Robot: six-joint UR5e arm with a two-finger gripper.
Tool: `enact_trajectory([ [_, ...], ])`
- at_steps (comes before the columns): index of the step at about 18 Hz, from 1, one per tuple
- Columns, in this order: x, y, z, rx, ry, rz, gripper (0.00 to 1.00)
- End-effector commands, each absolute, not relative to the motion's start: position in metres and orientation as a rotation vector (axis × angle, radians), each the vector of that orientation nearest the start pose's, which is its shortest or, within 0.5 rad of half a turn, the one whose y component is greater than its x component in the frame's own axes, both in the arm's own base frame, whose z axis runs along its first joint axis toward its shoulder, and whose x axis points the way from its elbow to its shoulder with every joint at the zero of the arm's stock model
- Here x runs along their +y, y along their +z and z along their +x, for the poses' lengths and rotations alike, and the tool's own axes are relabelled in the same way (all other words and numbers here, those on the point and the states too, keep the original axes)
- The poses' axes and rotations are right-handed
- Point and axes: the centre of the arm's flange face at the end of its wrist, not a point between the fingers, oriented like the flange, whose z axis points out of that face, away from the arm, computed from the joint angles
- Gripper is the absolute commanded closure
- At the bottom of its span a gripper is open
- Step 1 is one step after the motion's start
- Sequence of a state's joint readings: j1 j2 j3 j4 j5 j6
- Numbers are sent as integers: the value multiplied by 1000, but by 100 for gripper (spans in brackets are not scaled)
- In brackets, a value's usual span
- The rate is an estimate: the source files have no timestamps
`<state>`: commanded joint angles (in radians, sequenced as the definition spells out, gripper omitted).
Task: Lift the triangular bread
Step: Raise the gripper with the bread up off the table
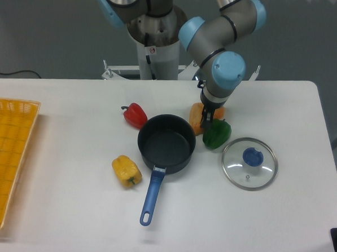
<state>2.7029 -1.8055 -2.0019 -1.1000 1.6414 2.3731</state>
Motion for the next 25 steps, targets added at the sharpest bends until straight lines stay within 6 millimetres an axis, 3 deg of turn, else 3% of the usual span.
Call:
enact_trajectory([
  [16, 314, 195, -385, 1841, -298, -2572, 1],
  [17, 314, 196, -385, 1841, -298, -2572, 4],
  [19, 314, 196, -384, 1832, -299, -2583, 36],
  [21, 315, 196, -383, 1835, -297, -2584, 41],
  [25, 315, 198, -385, 1815, -291, -2605, 71],
])
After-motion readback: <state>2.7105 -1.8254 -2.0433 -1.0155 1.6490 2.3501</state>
